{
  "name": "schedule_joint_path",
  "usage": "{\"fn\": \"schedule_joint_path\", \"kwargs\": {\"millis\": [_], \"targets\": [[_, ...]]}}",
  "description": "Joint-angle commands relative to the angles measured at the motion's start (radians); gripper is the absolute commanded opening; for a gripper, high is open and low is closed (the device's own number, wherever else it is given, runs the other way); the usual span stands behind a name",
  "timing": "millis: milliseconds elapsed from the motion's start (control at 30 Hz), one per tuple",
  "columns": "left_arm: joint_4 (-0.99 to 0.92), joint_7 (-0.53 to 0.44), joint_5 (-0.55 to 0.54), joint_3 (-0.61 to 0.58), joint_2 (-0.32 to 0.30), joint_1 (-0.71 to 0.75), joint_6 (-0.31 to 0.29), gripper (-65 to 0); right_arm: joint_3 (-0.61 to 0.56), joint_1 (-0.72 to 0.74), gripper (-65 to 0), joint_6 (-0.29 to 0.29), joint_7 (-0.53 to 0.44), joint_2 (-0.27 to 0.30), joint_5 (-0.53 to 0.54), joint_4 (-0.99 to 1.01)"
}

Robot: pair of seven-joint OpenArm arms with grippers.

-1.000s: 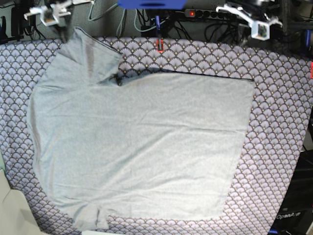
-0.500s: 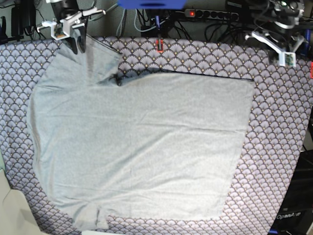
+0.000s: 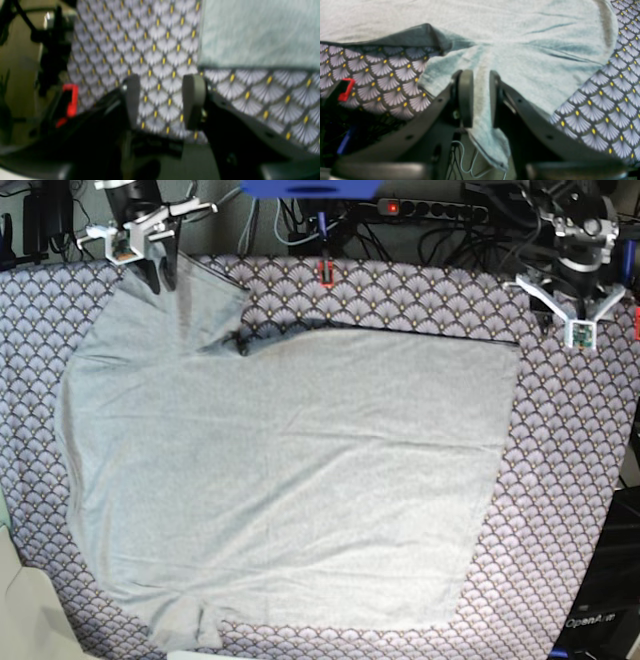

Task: Fold the T-shirt properly
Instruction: 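Lower both grippers toward the shirt's shoulder and collar edge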

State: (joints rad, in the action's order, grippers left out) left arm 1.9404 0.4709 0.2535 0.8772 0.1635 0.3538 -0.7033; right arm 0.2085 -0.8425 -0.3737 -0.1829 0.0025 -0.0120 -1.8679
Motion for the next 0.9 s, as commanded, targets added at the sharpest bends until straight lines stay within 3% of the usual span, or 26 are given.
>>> {"fn": "schedule_joint_path", "kwargs": {"millis": [0, 367, 667, 867], "targets": [[-0.002, -0.024, -0.007, 0.003, -0.006, -0.003, 0.005, -37.0, 0.006, -0.007, -51.1, -0.011, -0.027, 0.003, 0.008, -0.016], [-0.186, -0.168, 0.005, -0.01, -0.006, -0.043, 0.005, -36.9, 0.006, -0.005, -51.1, -0.011, -0.025, 0.003, 0.007, -0.016], [-0.224, -0.171, 0.008, -0.011, -0.006, -0.101, 0.005, -36.9, 0.001, -0.005, -51.1, -0.011, -0.025, 0.003, 0.007, -0.016], [-0.267, -0.169, 0.011, -0.011, -0.006, -0.117, 0.005, -27.7, 0.002, -0.005, -51.1, -0.011, -0.025, 0.003, 0.007, -0.016]]}}
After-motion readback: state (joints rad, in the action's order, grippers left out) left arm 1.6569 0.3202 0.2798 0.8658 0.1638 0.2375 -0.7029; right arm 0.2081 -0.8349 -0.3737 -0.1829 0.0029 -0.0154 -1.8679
